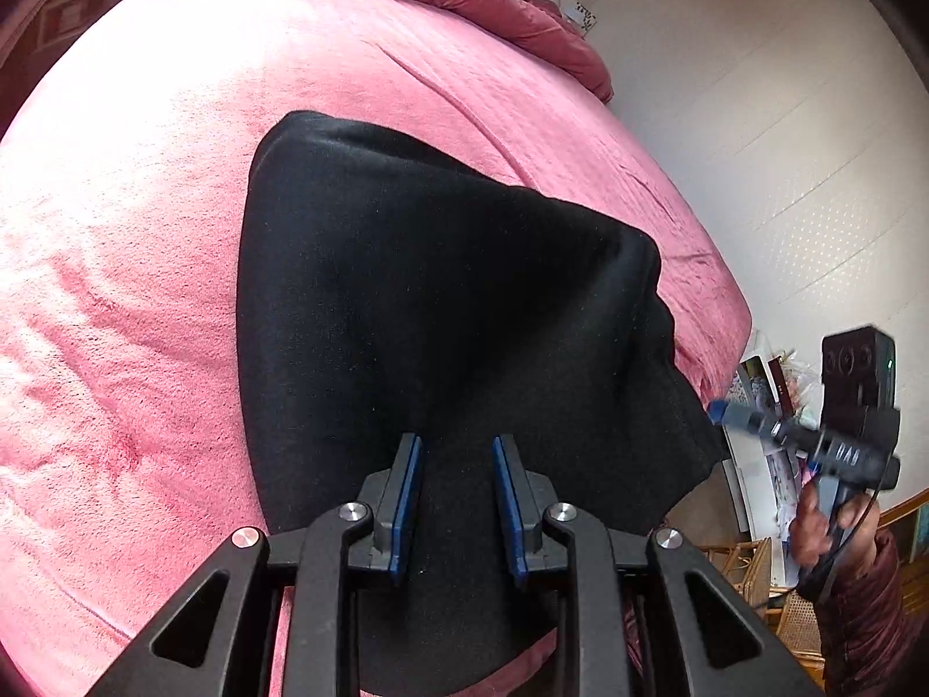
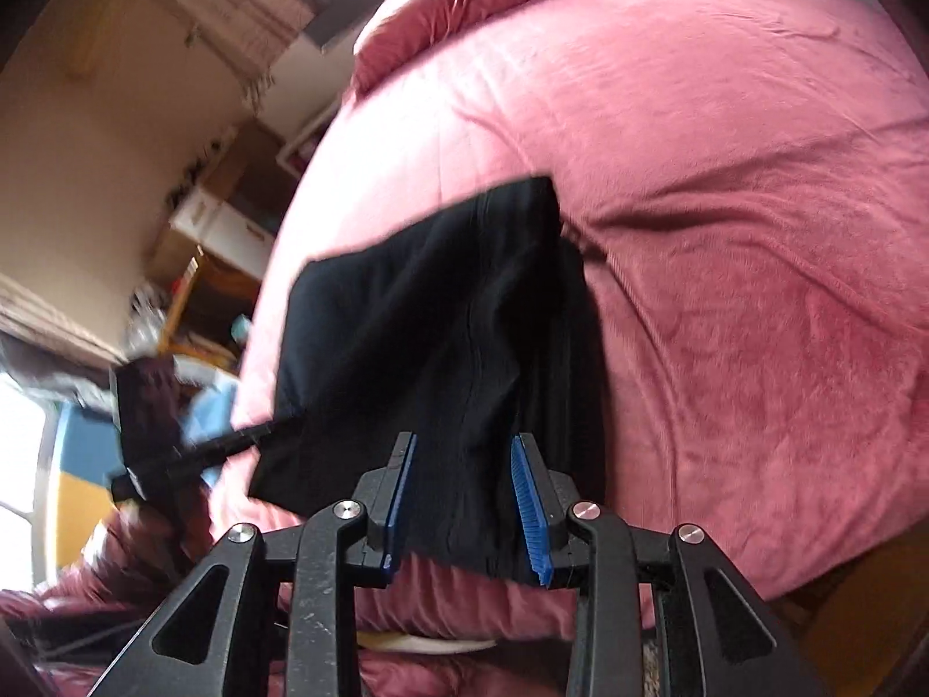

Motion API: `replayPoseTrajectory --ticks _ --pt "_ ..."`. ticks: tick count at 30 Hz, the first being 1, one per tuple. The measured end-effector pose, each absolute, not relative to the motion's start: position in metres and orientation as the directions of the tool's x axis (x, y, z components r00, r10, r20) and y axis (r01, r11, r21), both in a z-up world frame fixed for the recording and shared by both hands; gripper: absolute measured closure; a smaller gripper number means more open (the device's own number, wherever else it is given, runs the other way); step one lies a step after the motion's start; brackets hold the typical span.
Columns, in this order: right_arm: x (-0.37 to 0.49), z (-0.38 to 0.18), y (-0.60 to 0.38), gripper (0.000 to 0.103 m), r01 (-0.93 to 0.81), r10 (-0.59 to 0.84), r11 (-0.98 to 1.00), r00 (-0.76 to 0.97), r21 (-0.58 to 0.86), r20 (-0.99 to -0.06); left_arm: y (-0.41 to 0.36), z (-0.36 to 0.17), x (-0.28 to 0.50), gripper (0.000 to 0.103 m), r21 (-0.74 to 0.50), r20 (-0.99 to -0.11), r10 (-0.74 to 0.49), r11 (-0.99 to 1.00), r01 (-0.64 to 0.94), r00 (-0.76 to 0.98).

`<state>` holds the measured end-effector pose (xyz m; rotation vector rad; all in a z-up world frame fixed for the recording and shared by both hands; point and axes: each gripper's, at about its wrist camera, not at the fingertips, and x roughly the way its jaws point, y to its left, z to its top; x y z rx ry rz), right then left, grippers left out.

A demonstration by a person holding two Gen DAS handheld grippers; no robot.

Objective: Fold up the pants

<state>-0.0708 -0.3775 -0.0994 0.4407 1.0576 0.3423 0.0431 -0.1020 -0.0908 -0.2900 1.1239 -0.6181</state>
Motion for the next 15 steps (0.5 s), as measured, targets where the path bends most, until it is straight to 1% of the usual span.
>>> replayPoseTrajectory --ticks 2,3,4,9,12,15 --pt "-0.069 -0.106 -0.367 0.074 -0.074 0.443 0.886 0.426 0.458 -0.789 -0.099 -0.085 0.038 0.078 -0.503 -0.748 -0.59 0.803 0.32 0.304" --pt "-0.066 -0.108 -0.36 0.088 -0.075 0.407 0.906 0.417 0.416 -0.812 -0.099 -0.085 0.038 0.078 -0.496 -0.75 -0.585 0.806 0.323 0.309" --pt "-0.062 -0.109 -0.355 0.099 -0.076 0.389 0.916 0.412 0.394 -0.824 -0.098 -0.083 0.036 0.077 -0.485 -0.753 -0.578 0.811 0.328 0.315" --pt "-0.077 -0.091 -0.372 0.1 -0.067 0.357 0.926 0.472 0.371 -0.806 -0.09 -0.065 0.018 0.077 -0.435 -0.736 -0.561 0.821 0.369 0.379" --pt "-0.084 -0.113 -0.377 0.1 -0.046 0.322 0.941 0.423 0.335 -0.847 -0.093 -0.07 0.015 0.077 -0.41 -0.76 -0.545 0.825 0.389 0.353" --pt "-0.076 -0.137 -0.38 0.1 0.003 0.325 0.934 0.404 0.357 -0.855 -0.104 -0.084 0.015 0.077 -0.357 -0.803 -0.496 0.845 0.399 0.331"
